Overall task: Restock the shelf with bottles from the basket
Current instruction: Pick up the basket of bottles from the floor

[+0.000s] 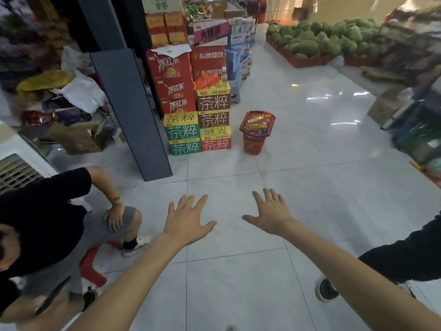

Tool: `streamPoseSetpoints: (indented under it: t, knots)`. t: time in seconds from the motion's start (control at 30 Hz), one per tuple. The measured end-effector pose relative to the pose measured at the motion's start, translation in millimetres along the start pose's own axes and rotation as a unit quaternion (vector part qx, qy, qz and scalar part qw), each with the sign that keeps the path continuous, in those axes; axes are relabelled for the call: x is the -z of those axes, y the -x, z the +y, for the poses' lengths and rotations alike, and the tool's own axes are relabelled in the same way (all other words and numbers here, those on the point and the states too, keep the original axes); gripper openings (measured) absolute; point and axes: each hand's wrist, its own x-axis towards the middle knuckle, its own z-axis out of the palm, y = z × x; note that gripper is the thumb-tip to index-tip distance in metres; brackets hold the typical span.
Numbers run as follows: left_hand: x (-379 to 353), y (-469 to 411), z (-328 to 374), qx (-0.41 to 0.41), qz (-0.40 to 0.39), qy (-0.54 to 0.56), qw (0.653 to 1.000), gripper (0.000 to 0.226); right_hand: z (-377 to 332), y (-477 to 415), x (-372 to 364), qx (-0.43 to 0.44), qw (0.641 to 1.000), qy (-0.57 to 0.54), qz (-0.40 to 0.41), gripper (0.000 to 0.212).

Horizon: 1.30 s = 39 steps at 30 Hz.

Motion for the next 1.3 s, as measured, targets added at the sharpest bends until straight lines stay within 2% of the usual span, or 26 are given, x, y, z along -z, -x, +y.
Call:
streamPoseSetpoints:
  t: [0.23, 0.63, 0.83, 1.07, 1.3]
  knots:
    - [41.3, -156.0, -11.2, -0.028, 0.029, -0.010, 0.999, 0.087, 29.9, -123.2, 47.9, -0.024, 1.000, -0.011, 0.016, 0.093]
    - [73.7, -435.8, -53.9, -0.085, -0.004, -0.009, 0.996, 0.089, 63.8, -364.7, 103.9, -0.112, 0.994, -0.009, -0.009, 0.093]
    - [92.5, -549.9, -60.8, -0.117, -0.019, -0.021, 0.993, 0.090, 75.7, -460.6, 124.9, -0.126, 0.992, -0.004, -0.006, 0.094]
    - [108.1, -674.1, -38.7, -0.131, -0.029, -0.026, 0.991, 0.089, 128.8, -563.6, 143.2, -0.134, 0.991, -0.012, -0.017, 0.096]
    - [130.5, -824.4, 22.0, -0.129, -0.036, -0.043, 0.990, 0.089, 226.2, -695.1, 173.3, -0.136, 0.991, -0.018, -0.005, 0.097]
